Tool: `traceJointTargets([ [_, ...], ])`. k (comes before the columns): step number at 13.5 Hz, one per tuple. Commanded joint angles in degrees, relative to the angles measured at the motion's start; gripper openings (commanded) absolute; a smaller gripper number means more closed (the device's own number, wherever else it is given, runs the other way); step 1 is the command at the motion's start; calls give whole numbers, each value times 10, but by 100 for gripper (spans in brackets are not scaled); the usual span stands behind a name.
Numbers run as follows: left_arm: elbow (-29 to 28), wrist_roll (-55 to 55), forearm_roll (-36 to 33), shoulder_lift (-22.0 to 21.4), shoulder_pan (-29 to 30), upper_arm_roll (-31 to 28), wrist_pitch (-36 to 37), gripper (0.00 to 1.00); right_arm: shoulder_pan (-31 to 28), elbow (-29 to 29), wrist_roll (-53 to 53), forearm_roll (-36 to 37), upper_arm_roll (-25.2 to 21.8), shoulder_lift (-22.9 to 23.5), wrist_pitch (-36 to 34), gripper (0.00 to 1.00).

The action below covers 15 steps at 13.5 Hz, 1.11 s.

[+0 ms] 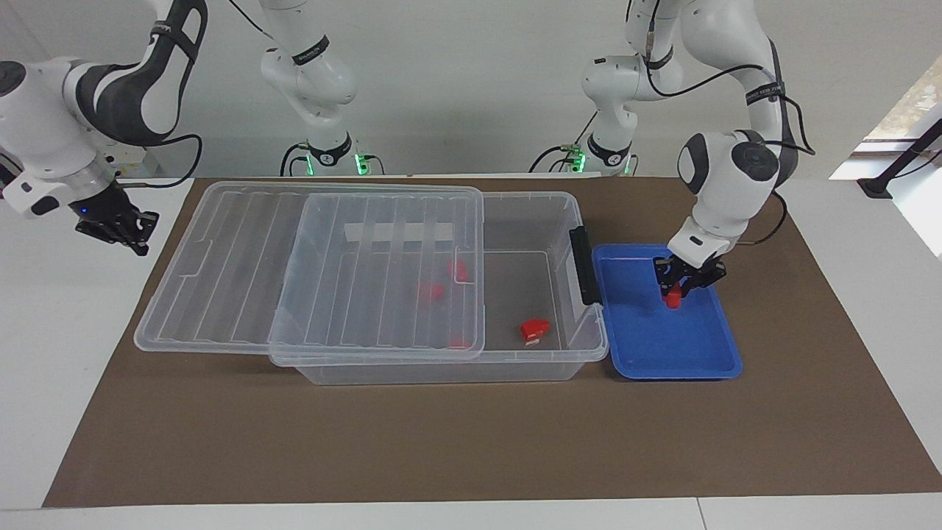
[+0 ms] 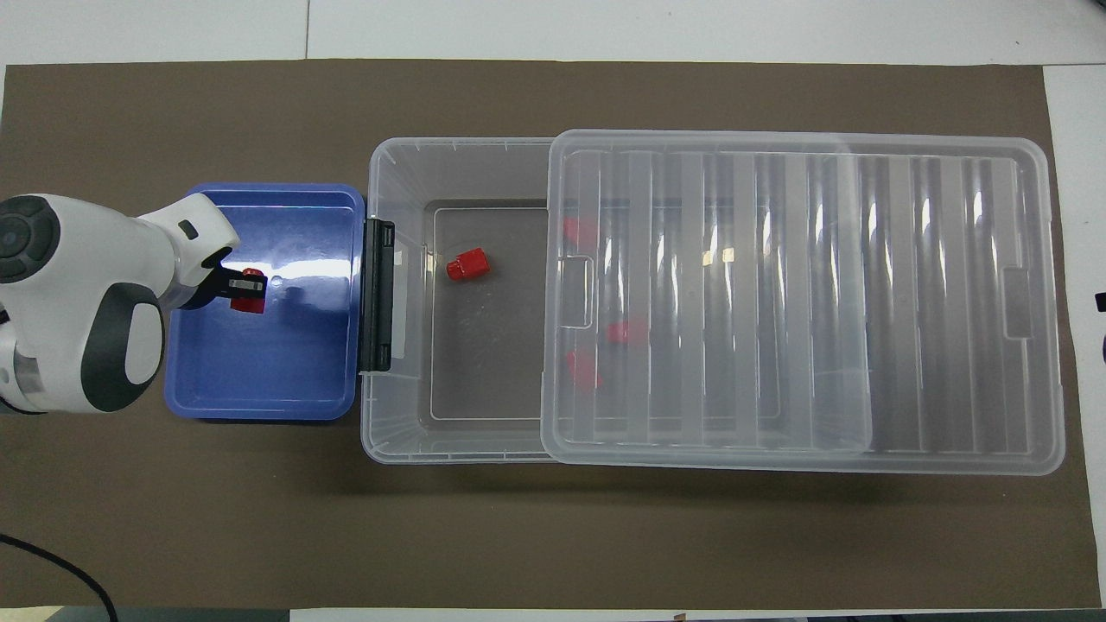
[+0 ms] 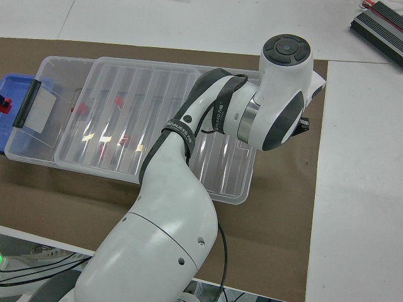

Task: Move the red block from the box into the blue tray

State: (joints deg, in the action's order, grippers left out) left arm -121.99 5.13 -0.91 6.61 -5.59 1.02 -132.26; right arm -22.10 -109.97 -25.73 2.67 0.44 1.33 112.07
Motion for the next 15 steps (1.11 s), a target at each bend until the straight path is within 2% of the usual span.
traceJointTargets([
  [1,-24,-2,-5,6,-10,-2,-32,0,14,-37,32,6,4,-23,12,0],
  [6,-48,-7,-5,9,-8,-3,-91,0,29,-46,59,5,9,-27,11,0],
  [7,-43,-21,-5,10,-9,-3,-88,57,39,-46,69,4,11,-27,10,0],
  [8,-43,-39,-5,7,-10,-3,-85,100,51,-46,80,4,11,-27,10,0],
  [11,-15,-52,-5,-19,-9,-3,-23,100,72,-46,110,2,11,-27,6,0],
  [15,77,-51,-5,-45,-9,-2,108,100,107,-46,153,-5,11,-29,3,0],
])
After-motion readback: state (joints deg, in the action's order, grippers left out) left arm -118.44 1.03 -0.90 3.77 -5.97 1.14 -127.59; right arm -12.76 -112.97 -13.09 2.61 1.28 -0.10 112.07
